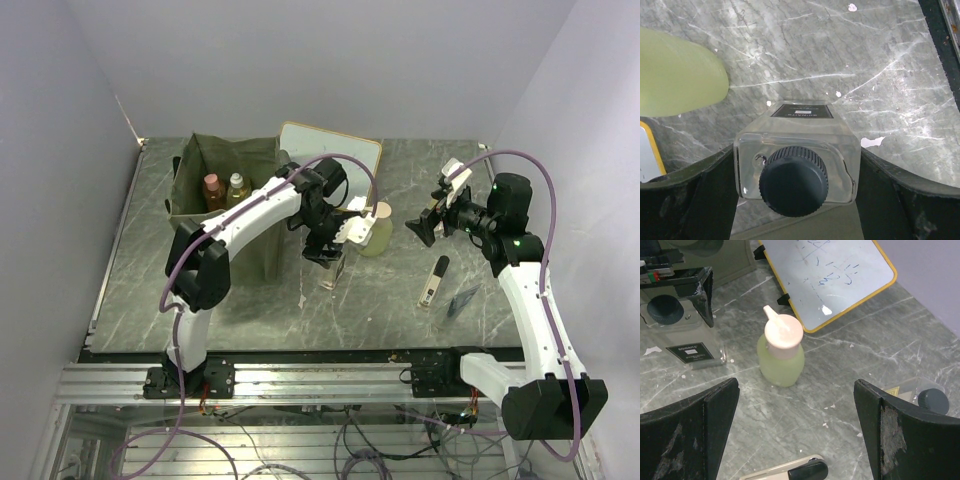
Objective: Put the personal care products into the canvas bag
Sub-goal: Pick up the care product from the center of the board.
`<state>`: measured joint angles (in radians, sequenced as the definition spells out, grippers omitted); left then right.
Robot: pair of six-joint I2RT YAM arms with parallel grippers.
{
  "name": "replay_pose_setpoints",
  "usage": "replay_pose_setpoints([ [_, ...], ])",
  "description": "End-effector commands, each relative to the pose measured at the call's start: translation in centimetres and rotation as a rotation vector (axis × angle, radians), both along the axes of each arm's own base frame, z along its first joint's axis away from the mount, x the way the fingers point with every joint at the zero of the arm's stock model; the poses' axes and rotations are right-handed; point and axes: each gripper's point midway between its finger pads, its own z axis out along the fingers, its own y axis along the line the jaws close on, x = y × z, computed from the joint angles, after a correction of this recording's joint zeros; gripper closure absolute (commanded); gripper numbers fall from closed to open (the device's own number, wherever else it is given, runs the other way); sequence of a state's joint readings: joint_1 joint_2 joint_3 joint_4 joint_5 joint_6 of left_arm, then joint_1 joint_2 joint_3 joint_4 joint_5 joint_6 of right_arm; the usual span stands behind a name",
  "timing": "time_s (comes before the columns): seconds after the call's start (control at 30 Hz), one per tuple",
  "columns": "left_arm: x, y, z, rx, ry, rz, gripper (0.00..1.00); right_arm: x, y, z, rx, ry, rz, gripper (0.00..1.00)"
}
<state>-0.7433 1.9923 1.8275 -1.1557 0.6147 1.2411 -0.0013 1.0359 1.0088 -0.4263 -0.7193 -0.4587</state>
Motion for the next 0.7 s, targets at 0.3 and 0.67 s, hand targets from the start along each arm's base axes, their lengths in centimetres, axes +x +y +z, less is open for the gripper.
replay_pose_setpoints([
  [0.3,-2.1,-1.4,3.3,-0.126,0.093,0.075,0.56,-0.1,-0.1,-0.1,-0.006,-0.006,0.012,0.03],
  [0.67,-2.8,-1.2,13.4,-0.38,0.033,0.294,0.93,0.1,-0.2,-0.2,-0.004,-0.002,0.008,0.03],
])
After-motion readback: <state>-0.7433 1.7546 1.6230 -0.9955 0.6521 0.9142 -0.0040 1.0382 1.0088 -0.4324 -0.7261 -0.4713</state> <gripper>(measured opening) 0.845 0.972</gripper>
